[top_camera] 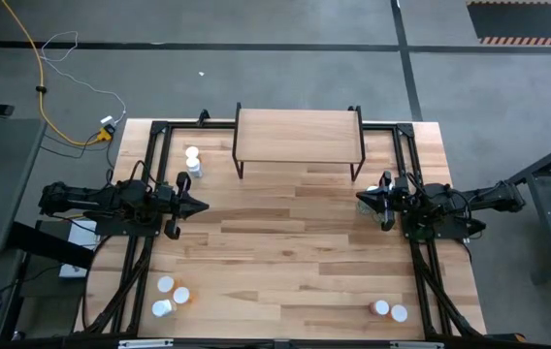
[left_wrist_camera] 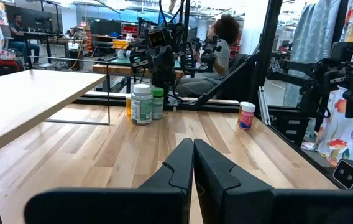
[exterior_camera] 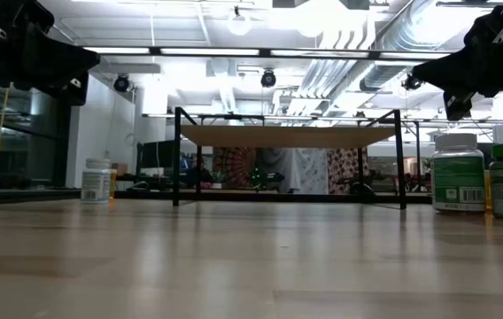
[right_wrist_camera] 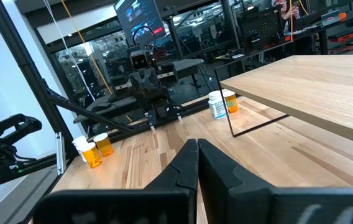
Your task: Pick and place medicine bottles onto shelf by color
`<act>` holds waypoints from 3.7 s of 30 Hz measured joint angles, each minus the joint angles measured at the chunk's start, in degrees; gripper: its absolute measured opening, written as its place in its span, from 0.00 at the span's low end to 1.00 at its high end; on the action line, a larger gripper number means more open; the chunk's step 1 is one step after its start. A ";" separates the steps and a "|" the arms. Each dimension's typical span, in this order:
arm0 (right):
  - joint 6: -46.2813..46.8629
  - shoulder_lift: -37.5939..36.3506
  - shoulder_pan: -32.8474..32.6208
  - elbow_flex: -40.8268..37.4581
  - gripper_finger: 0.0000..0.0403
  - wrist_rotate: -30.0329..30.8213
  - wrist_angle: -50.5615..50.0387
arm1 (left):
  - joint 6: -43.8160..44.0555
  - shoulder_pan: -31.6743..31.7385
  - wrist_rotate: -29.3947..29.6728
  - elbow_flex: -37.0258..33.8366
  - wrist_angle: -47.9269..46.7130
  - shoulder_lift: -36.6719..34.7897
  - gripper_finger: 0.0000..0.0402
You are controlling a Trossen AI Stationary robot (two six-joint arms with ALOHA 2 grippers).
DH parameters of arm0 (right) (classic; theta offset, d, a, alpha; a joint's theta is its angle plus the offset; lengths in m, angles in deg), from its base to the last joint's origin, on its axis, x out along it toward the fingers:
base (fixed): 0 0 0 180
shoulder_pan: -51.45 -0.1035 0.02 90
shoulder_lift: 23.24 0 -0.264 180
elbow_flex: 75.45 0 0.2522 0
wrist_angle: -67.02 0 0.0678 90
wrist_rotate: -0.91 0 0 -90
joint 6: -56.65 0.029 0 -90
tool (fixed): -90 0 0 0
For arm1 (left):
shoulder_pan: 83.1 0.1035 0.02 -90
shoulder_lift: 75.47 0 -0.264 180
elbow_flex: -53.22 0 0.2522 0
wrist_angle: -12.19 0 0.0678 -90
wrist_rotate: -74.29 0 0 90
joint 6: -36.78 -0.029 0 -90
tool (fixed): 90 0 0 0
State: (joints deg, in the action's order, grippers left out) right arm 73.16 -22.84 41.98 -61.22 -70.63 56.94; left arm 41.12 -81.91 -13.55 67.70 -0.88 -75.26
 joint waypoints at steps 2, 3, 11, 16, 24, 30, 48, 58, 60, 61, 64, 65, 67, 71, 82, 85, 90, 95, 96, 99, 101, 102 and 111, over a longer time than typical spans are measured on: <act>-0.01 0.00 0.00 -0.01 0.00 0.00 0.01 | 0.00 0.02 0.00 0.00 0.02 0.00 0.01; -0.01 0.00 0.01 0.00 0.00 0.00 0.01 | 0.00 0.00 -0.02 0.00 0.00 0.02 0.01; 0.00 0.00 -0.01 -0.02 0.00 0.00 -0.01 | 0.00 0.01 0.00 0.00 0.00 0.02 0.01; -0.01 0.00 -0.01 0.00 0.00 0.00 0.01 | 0.00 0.02 0.00 0.00 0.01 0.02 0.01; 0.00 0.00 0.01 -0.01 0.00 0.00 0.01 | 0.00 0.01 0.00 0.00 0.00 0.02 0.01; 0.00 0.00 0.00 -0.01 0.00 0.00 0.00 | 0.00 0.00 0.00 0.00 0.00 0.00 0.01; -0.01 0.00 0.00 -0.02 0.00 0.00 0.00 | 0.00 0.02 0.00 0.00 0.00 0.02 0.01; 6.14 0.02 0.13 -0.02 0.00 3.23 10.75 | 0.00 0.01 -0.01 0.00 0.01 0.02 0.01; 5.34 0.62 0.10 0.01 0.00 -1.01 16.33 | 0.00 0.00 0.00 0.00 0.00 0.02 0.01; 5.33 1.06 0.10 0.16 0.00 -3.50 19.02 | 0.00 0.00 -0.02 0.00 0.00 0.02 0.01; 5.52 3.79 0.10 4.28 0.01 -5.02 18.21 | 0.00 0.02 0.00 0.00 0.00 0.02 0.01; 5.46 5.07 0.09 6.50 0.02 -3.56 15.65 | 0.00 0.02 0.00 0.00 0.00 0.02 0.01; 5.49 8.78 0.10 11.69 0.05 0.02 6.42 | 0.00 0.02 -0.02 0.00 0.00 0.02 0.01; 9.54 17.52 0.10 24.09 0.20 6.43 -17.93 | 0.00 0.01 0.00 0.00 0.00 0.00 0.01; 36.71 42.37 0.12 52.23 0.67 7.19 -73.76 | 0.00 0.01 0.00 0.00 0.00 0.01 0.01; 40.39 46.78 0.10 55.40 0.71 6.22 -77.88 | 0.00 0.01 -0.02 0.00 0.00 0.02 0.01; 43.60 51.44 0.90 56.32 0.71 2.70 -79.11 | 0.00 0.00 -0.01 0.00 0.00 0.02 0.01; 41.73 54.49 5.05 54.95 0.71 0.28 -79.79 | 0.00 0.01 -0.01 0.00 0.00 0.02 0.01; 41.06 55.07 6.07 54.95 0.71 -0.26 -79.86 | 0.00 0.00 -0.02 0.00 0.00 0.02 0.01; 39.19 56.78 9.21 54.95 0.71 -2.84 -79.75 | 0.00 0.01 -0.02 0.00 0.00 0.02 0.01; 38.49 58.09 11.40 54.95 0.71 -5.24 -79.72 | 0.00 0.01 -0.02 0.00 0.00 0.01 0.01; 38.48 58.84 12.42 54.95 0.71 -5.89 -79.72 | 0.00 0.01 0.00 0.00 0.00 0.02 0.01; 35.43 65.17 19.49 54.95 0.71 -12.26 -79.39 | 0.00 0.00 0.00 0.00 0.00 0.02 0.01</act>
State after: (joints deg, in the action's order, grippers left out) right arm 108.59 42.33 61.48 -6.27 -82.89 -22.45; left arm 41.12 -81.91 -13.55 67.70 -0.88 -75.24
